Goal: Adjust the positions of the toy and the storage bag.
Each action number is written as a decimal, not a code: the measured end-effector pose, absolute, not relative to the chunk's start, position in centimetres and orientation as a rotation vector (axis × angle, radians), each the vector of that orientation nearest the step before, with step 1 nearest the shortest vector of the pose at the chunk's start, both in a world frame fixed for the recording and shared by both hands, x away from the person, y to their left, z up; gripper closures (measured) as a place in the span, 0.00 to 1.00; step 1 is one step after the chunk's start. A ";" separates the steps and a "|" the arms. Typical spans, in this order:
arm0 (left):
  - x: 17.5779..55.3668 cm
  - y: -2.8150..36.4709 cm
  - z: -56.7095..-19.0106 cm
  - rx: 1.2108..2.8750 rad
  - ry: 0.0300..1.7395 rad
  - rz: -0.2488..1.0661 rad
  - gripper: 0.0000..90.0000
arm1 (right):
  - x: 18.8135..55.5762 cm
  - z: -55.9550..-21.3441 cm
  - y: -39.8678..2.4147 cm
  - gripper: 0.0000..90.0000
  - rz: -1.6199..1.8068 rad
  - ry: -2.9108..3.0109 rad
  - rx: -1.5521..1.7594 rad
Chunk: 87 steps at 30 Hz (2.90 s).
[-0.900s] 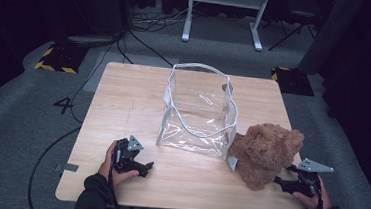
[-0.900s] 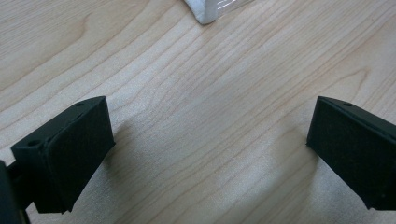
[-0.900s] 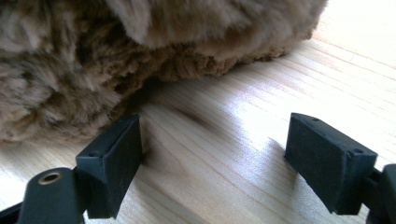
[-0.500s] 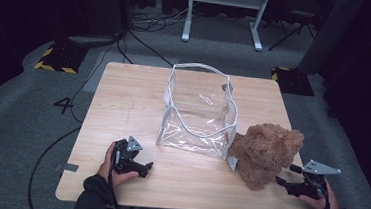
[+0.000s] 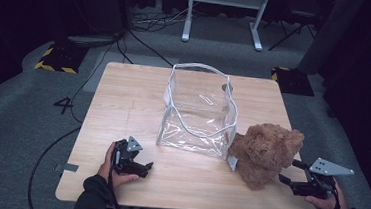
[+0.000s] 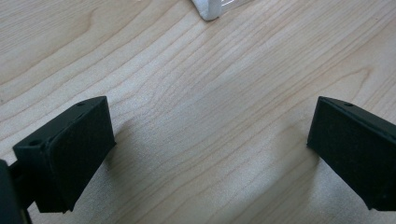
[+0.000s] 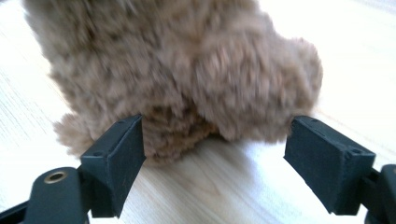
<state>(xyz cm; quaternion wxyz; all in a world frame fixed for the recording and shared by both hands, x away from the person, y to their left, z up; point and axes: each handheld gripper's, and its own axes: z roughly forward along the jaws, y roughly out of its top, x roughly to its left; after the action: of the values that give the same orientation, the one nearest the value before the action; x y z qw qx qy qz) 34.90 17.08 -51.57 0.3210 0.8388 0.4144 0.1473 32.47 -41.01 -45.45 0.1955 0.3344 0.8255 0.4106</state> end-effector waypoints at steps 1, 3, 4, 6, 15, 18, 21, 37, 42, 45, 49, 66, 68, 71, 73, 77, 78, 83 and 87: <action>34.9 17.1 -51.6 2.204 1.089 0.387 0.01 | 32.5 -45.2 -40.9 0.22 1.151 2.312 0.927; 34.9 17.1 -51.6 2.203 1.089 0.387 0.01 | 32.6 -44.7 -40.8 0.22 1.156 2.304 0.904; 34.9 17.1 -51.6 2.203 1.089 0.387 0.01 | 32.6 -44.4 -40.7 0.22 1.163 2.301 0.895; 34.9 17.1 -51.6 2.202 1.093 0.388 0.01 | 32.7 -43.8 -40.4 0.21 1.179 2.297 0.868; 34.8 17.0 -51.6 2.201 1.097 0.388 0.01 | 33.7 -42.0 -39.2 0.21 1.224 2.321 0.815; 34.8 17.0 -51.6 2.201 1.097 0.388 0.01 | 33.7 -41.4 -38.5 0.21 1.211 2.357 0.762; 34.8 17.0 -51.6 2.201 1.097 0.388 0.01 | 34.0 -40.9 -37.9 0.20 1.222 2.379 0.726; 34.8 17.0 -51.6 2.199 1.101 0.390 0.01 | 34.8 -40.7 -35.8 0.17 1.155 2.381 0.645; 34.8 17.0 -51.6 2.200 1.105 0.387 0.01 | 34.9 -40.3 -35.9 0.17 1.214 2.358 0.653; 34.8 17.0 -51.6 2.200 1.102 0.389 0.01 | 35.1 -40.4 -35.6 0.17 1.221 2.366 0.647; 34.8 17.0 -51.6 2.200 1.101 0.390 0.01 | 35.7 -41.4 -35.1 0.17 1.238 2.411 0.686; 34.8 17.0 -51.6 2.200 1.102 0.389 0.01 | 36.4 -44.5 -34.6 0.40 1.200 2.466 0.747; 34.8 17.0 -51.6 2.200 1.102 0.389 0.01 | 36.3 -44.6 -34.8 0.45 1.220 2.448 0.742; 34.8 17.0 -51.6 2.200 1.101 0.390 0.01 | 36.1 -44.9 -35.5 0.50 1.276 2.396 0.745; 34.9 17.0 -51.6 2.199 1.100 0.389 0.01 | 35.9 -45.1 -35.9 0.50 1.302 2.376 0.736; 35.3 16.5 -51.5 2.197 1.103 0.396 0.01 | 35.9 -46.0 -36.9 0.51 1.388 2.334 0.760; 35.3 16.5 -51.5 2.197 1.103 0.396 0.01 | 35.9 -46.0 -36.9 0.51 1.388 2.334 0.760; 36.4 15.6 -51.5 2.204 1.092 0.387 0.01 | 35.9 -46.2 -37.6 0.51 1.423 2.331 0.804; 37.8 15.1 -51.5 2.203 1.088 0.381 0.01 | 35.9 -46.1 -37.5 0.51 1.412 2.334 0.798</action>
<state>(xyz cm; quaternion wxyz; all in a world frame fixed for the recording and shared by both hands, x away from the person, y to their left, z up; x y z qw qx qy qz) 37.80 15.11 -51.51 0.3217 0.8390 0.4141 0.1452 35.87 -37.53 -46.10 0.1493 0.2777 0.8119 0.4913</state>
